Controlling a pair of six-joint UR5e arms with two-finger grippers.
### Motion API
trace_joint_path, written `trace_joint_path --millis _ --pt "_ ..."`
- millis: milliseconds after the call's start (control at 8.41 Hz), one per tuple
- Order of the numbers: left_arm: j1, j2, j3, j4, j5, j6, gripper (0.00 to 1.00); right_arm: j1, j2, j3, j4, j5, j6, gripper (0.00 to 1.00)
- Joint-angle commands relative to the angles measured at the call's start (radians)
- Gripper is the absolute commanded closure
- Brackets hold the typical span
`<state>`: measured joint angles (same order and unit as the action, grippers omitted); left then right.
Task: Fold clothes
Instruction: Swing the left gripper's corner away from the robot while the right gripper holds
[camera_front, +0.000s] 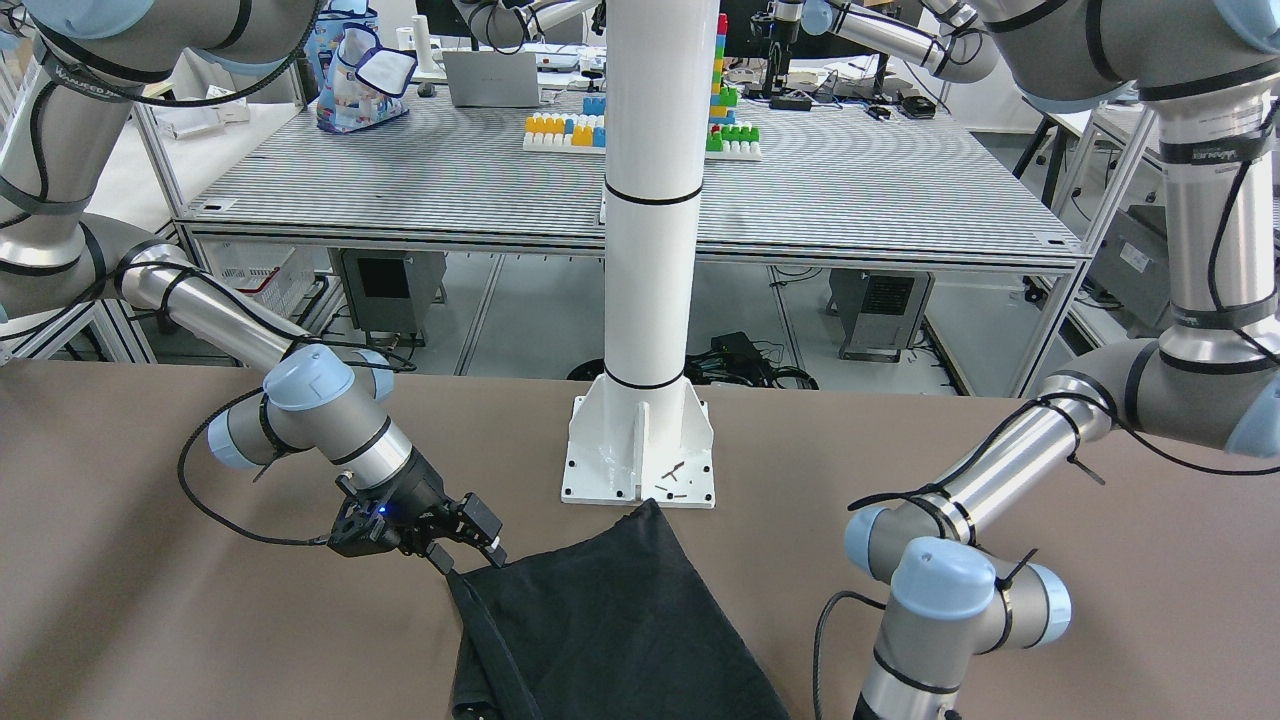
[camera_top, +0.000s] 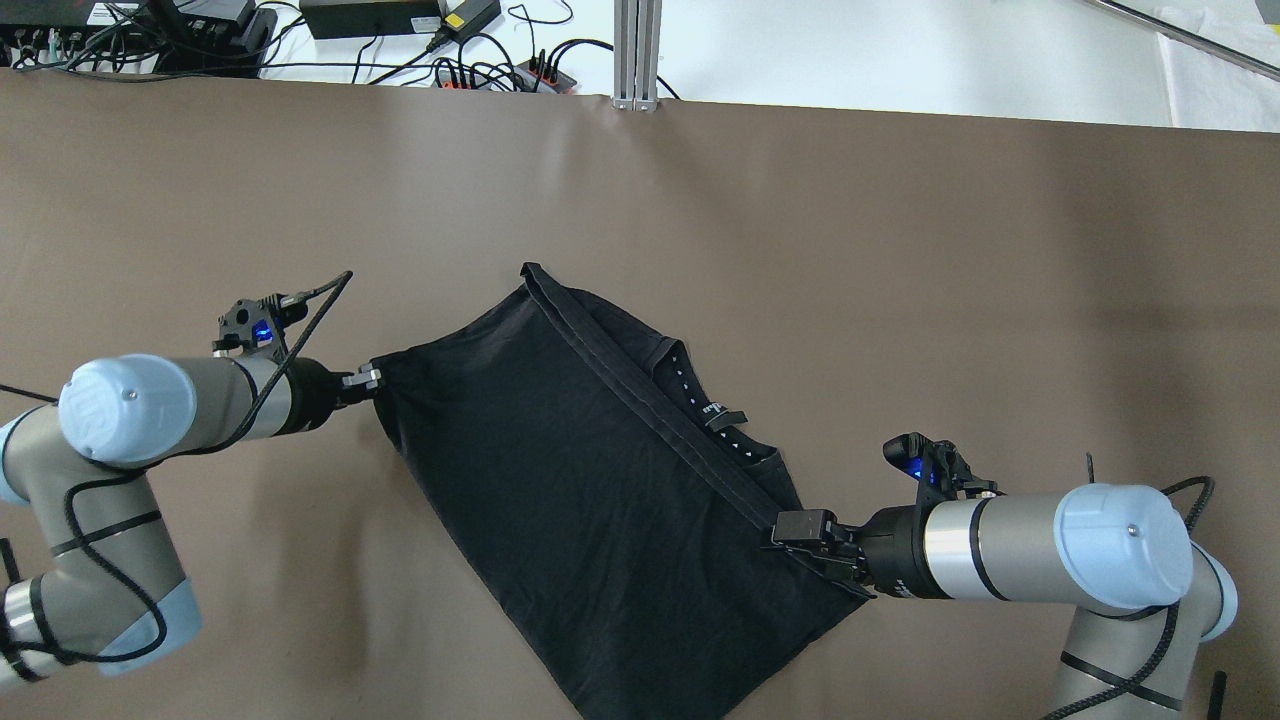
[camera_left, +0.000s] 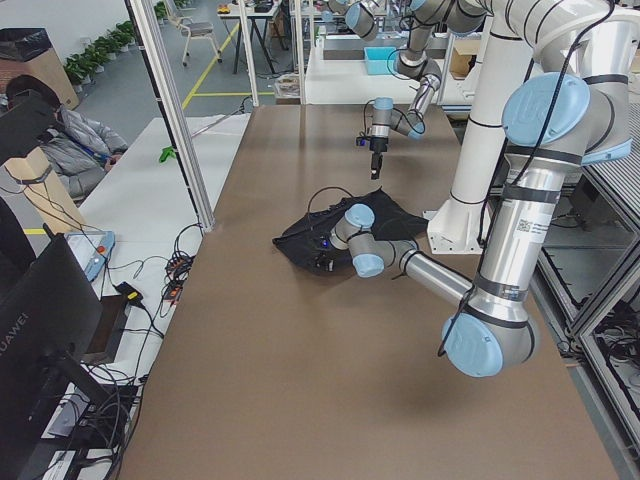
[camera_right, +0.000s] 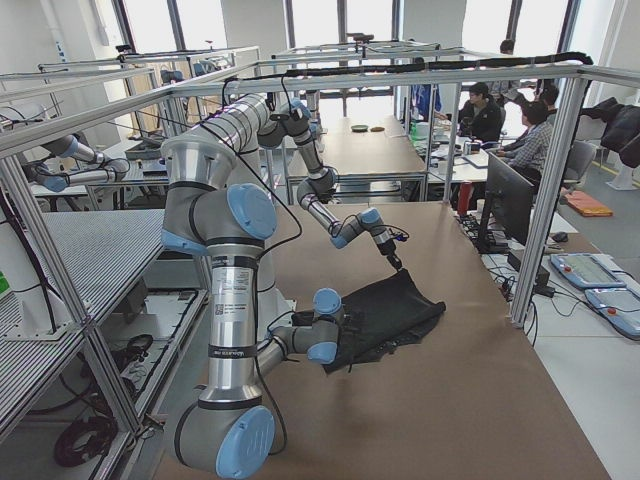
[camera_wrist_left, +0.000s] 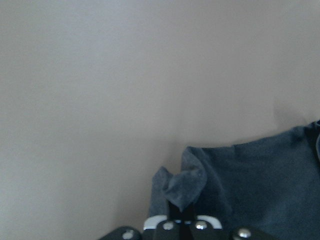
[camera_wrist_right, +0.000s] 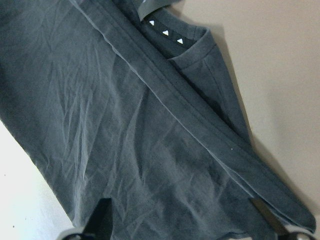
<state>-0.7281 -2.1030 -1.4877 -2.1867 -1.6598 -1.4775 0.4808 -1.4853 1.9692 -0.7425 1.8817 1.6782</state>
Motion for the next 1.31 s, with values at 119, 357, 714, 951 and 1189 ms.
trace_joint_path --millis 119,357,714,951,1189 --pt "-0.02 -0.295 0.316 -0.002 0.047 0.011 1.0 -0.004 0.0 0.0 -0.002 -0.016 0.0 0.06" --pt "-0.02 -0.408 0.453 -0.008 0.058 0.009 1.0 -0.004 -0.001 -0.001 -0.002 -0.016 0.0 0.06" --pt "-0.02 -0.419 0.48 -0.015 0.095 0.026 1.0 -0.002 -0.001 0.0 -0.002 -0.016 0.0 0.06" --pt "-0.022 -0.419 0.483 -0.033 0.103 0.029 1.0 -0.004 -0.003 -0.001 -0.002 -0.016 0.0 0.06" --pt "-0.022 -0.42 0.483 -0.035 0.141 0.028 0.15 -0.002 0.0 -0.001 -0.002 -0.016 0.0 0.06"
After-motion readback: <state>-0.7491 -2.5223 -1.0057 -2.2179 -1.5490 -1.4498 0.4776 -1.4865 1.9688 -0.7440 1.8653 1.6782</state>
